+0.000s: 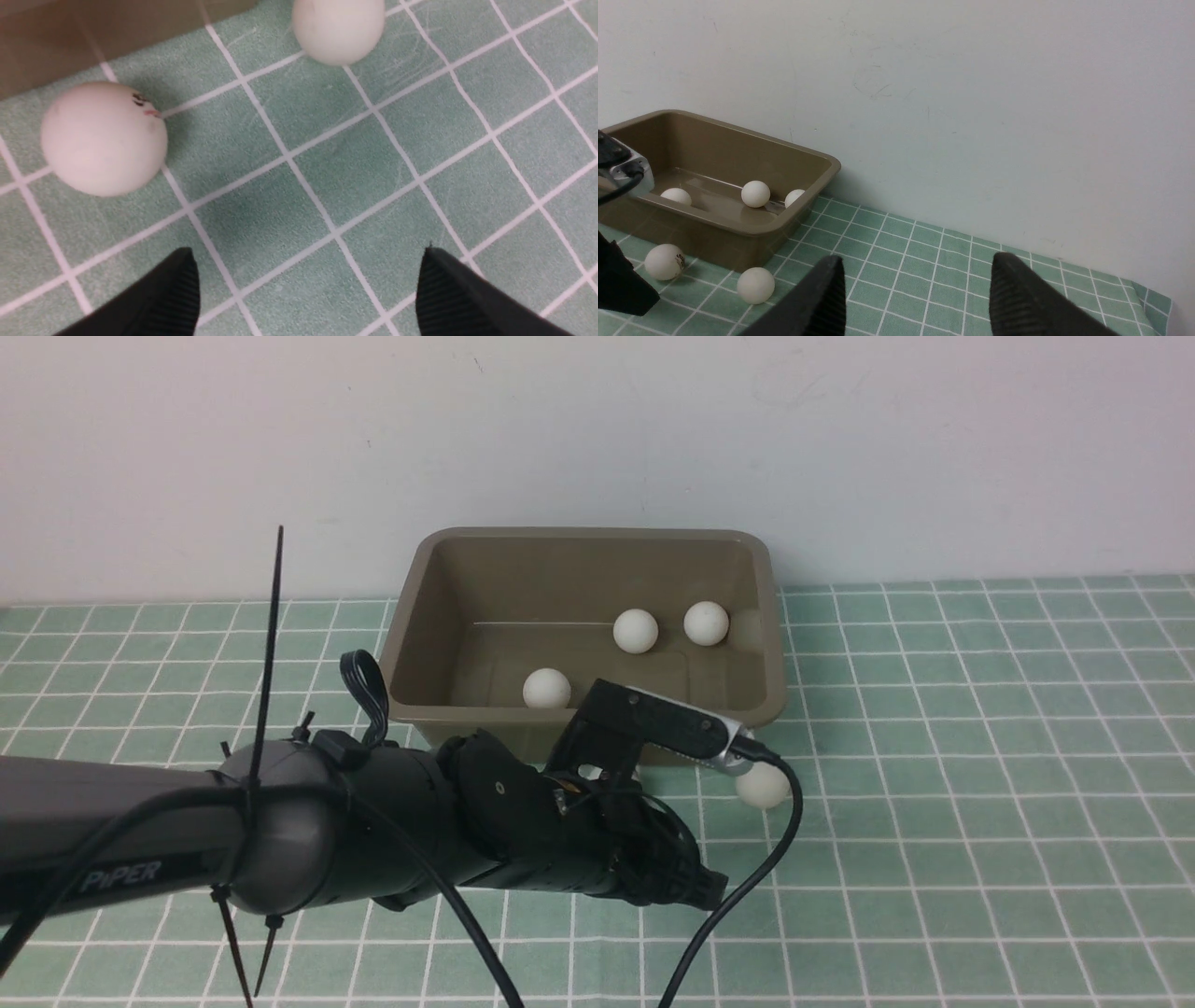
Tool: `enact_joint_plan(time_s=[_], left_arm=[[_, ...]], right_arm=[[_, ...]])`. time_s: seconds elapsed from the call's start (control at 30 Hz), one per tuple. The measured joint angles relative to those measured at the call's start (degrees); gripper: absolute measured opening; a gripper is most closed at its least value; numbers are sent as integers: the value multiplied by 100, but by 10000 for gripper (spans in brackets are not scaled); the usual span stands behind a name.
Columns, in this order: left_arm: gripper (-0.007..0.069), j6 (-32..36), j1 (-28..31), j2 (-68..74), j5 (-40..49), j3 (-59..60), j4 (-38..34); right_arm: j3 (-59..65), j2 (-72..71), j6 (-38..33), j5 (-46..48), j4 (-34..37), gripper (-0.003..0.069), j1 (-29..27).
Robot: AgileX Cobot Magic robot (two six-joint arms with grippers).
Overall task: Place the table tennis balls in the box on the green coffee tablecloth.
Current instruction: 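Reach for and grasp a ping pong ball on the table beside the basket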
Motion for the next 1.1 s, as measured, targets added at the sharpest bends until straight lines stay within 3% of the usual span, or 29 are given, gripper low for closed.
enact_joint_plan(time_s=[0.37,1.1], left_arm=[[563,21,551,0,-297,0,-134],[563,229,558,300,-597,-224,-146]], right_arm=[[0,0,-4,-11,-12,388,0],[0,0,-40,-159,-12,388,0]])
